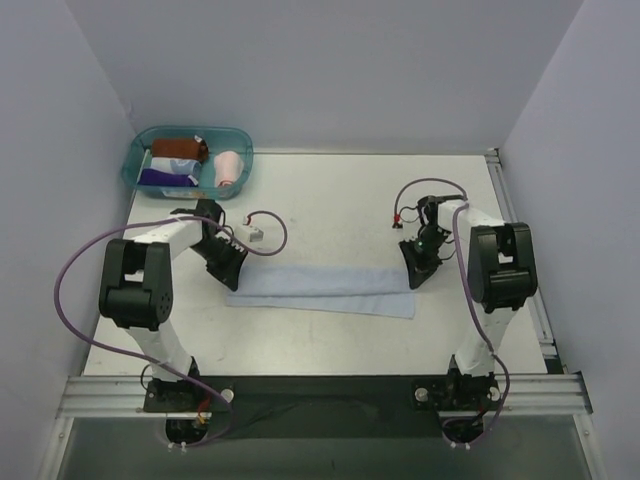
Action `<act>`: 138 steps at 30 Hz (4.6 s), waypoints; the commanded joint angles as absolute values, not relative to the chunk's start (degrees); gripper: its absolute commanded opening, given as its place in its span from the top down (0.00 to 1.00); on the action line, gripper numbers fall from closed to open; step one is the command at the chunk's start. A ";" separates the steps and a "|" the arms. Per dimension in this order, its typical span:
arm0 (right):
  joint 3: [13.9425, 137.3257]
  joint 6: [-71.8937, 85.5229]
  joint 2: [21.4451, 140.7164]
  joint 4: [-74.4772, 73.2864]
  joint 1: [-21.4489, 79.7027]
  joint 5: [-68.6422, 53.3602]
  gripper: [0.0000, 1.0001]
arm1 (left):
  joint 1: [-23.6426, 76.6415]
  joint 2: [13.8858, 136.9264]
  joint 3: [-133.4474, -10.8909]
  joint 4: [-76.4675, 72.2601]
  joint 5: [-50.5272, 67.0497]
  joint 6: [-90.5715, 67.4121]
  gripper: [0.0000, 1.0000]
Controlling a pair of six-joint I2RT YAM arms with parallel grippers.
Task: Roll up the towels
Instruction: Fold the towel
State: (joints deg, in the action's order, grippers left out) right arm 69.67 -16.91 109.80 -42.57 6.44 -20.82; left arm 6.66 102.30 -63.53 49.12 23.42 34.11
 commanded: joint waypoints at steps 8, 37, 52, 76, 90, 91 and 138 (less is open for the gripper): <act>86.92 -17.93 111.54 -48.24 3.78 -16.87 1.00 | 6.50 101.60 -68.55 49.21 24.70 32.26 1.00; 73.12 -15.12 113.38 -43.15 8.17 -15.64 1.00 | 6.06 104.68 -66.18 48.43 23.21 31.29 1.00; 77.97 -16.70 103.54 -52.12 8.34 -19.95 1.00 | 6.15 98.88 -70.66 54.84 25.58 31.82 1.00; 75.39 -17.84 116.19 -49.13 10.73 -9.50 1.00 | 5.89 105.55 -67.06 50.63 23.55 29.18 1.00; 87.12 -20.21 109.62 -57.30 6.94 -13.35 1.00 | 5.89 99.67 -71.73 55.98 26.28 29.70 1.00; 85.88 -20.30 108.73 -57.39 7.12 -13.71 1.00 | 5.89 98.80 -71.02 56.07 26.11 29.71 1.00; 91.23 -18.81 117.59 -57.75 0.61 -29.53 0.49 | 2.20 104.41 -70.93 48.34 32.17 24.96 0.44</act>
